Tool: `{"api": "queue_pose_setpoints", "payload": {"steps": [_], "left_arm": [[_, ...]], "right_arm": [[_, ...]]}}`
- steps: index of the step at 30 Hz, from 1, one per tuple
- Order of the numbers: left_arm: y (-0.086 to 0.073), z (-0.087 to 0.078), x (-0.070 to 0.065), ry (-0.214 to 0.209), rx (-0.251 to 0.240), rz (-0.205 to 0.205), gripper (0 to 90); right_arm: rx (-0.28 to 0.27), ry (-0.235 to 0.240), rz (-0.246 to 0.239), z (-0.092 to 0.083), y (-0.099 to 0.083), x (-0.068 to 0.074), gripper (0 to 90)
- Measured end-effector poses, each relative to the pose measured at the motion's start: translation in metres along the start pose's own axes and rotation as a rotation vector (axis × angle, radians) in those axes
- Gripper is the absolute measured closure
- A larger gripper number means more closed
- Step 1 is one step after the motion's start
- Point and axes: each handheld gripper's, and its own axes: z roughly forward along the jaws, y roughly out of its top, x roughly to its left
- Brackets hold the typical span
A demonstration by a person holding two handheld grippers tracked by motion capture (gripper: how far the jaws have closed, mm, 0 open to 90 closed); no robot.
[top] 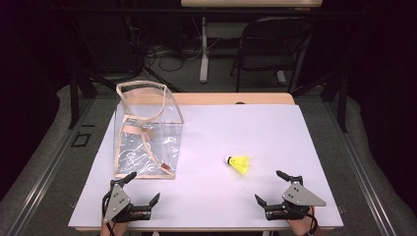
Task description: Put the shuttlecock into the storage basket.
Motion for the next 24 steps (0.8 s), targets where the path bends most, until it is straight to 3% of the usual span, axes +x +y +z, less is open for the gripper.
{"api": "queue_pose_setpoints", "payload": {"steps": [24], "left_arm": [[0.0,0.001,-0.001,-0.004,0.001,0.001,0.0]], "right_arm": [[0.068,0.042,0.019,0.019,0.008,0.0,0.0]]}}
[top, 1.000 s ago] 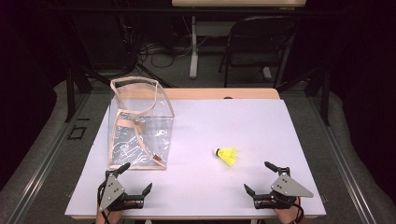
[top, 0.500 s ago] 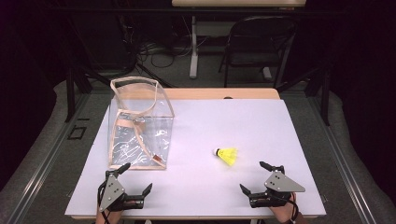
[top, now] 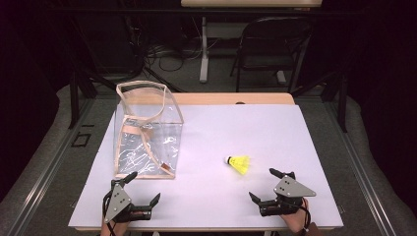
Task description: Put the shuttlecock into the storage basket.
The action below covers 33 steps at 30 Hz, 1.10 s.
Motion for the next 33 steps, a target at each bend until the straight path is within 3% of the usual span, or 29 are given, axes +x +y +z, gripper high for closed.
{"api": "queue_pose_setpoints", "payload": {"steps": [33], "left_arm": [[0.0,0.0,0.0,0.001,0.005,0.005,0.0]], "right_arm": [[0.063,0.034,0.012,0.022,0.017,-0.003,0.0]]}}
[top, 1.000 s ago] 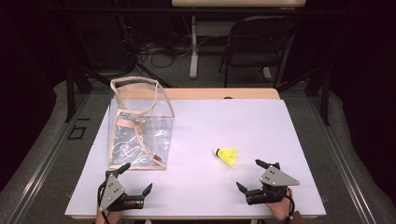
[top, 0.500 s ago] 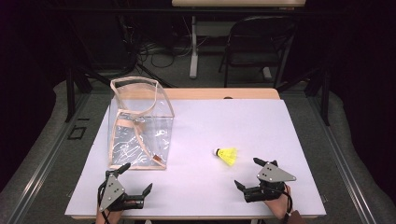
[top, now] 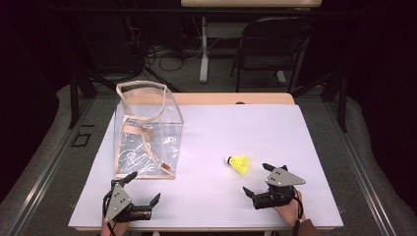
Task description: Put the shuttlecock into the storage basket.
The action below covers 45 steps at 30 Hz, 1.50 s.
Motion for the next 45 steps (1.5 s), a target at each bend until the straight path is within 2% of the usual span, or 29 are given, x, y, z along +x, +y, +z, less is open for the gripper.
{"api": "queue_pose_setpoints", "payload": {"steps": [14,25,35,45], "left_arm": [[0.0,0.0,0.0,0.0,0.0,0.0,0.0],[0.0,0.0,0.0,0.001,-0.001,0.001,0.0],[0.0,0.0,0.0,0.0,-0.001,0.002,0.0],[0.0,0.0,0.0,0.001,-0.003,0.001,0.0]], "right_arm": [[0.033,0.008,0.02,0.008,0.002,-0.003,0.0],[0.071,0.033,0.027,0.021,0.008,-0.004,0.0],[0.103,0.029,0.061,0.027,0.011,-0.007,0.0],[0.135,0.02,0.064,0.039,0.016,-0.006,0.0]]}}
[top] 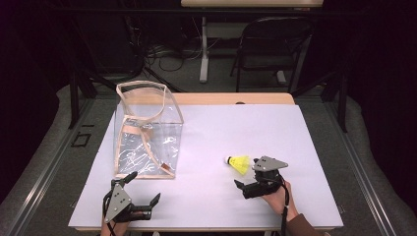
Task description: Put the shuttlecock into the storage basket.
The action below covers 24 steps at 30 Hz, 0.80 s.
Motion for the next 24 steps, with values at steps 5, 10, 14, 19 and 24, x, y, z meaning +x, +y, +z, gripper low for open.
{"api": "queue_pose_setpoints", "payload": {"steps": [5,10,14,19,24], "left_arm": [[0.0,0.0,0.0,-0.001,0.001,0.002,0.0],[0.0,0.0,0.0,-0.002,-0.002,-0.002,0.0],[0.0,0.0,0.0,-0.001,0.0,-0.001,0.0],[0.0,0.0,0.0,-0.001,0.001,0.001,0.0],[0.0,0.0,0.0,0.0,-0.001,0.0,0.0]], "right_arm": [[0.011,-0.008,0.008,0.005,0.002,0.0,2.1],[0.01,-0.023,0.013,0.007,0.003,0.001,5.6],[0.018,-0.035,0.024,0.01,0.003,0.0,12.1],[0.031,-0.044,0.03,0.013,0.003,0.0,18.8],[0.049,-0.075,0.041,0.018,0.004,0.003,28.6]]}}
